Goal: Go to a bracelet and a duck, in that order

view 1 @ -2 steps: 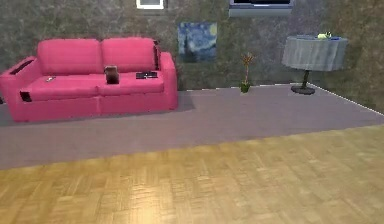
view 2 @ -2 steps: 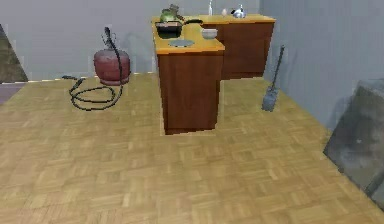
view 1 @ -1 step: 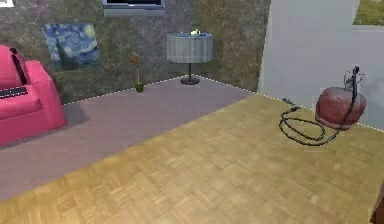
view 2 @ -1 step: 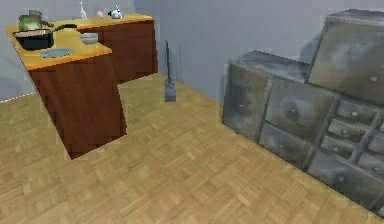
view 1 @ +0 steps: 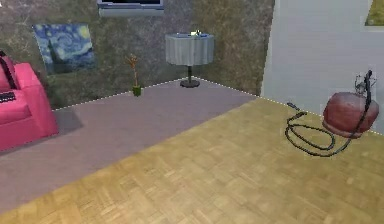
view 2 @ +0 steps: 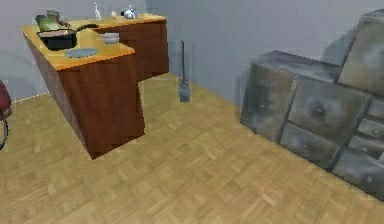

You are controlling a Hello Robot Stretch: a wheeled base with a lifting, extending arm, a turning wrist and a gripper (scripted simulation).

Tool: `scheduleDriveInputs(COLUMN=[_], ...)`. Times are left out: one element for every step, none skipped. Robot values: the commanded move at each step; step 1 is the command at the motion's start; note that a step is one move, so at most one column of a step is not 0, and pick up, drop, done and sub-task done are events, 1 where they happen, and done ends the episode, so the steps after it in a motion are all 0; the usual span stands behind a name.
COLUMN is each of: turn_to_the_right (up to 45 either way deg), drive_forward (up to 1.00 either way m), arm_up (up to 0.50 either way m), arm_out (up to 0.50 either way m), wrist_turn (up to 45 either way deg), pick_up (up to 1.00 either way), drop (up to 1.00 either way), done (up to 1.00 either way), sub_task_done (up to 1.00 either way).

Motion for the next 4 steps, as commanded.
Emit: scheduleDriveInputs(turn_to_the_right=[0.0,3.0,0.0,0.0], drive_forward=[1.0,0.0,1.0,1.0], arm_up=[0.0,0.0,0.0,0.0], arm_out=[0.0,0.0,0.0,0.0], wrist_turn=[0.0,0.0,0.0,0.0], pick_up=[0.0,0.0,0.0,0.0], drop=[0.0,0.0,0.0,0.0], done=[0.0,0.0,0.0,0.0], sub_task_done=[0.0,0.0,0.0,0.0])
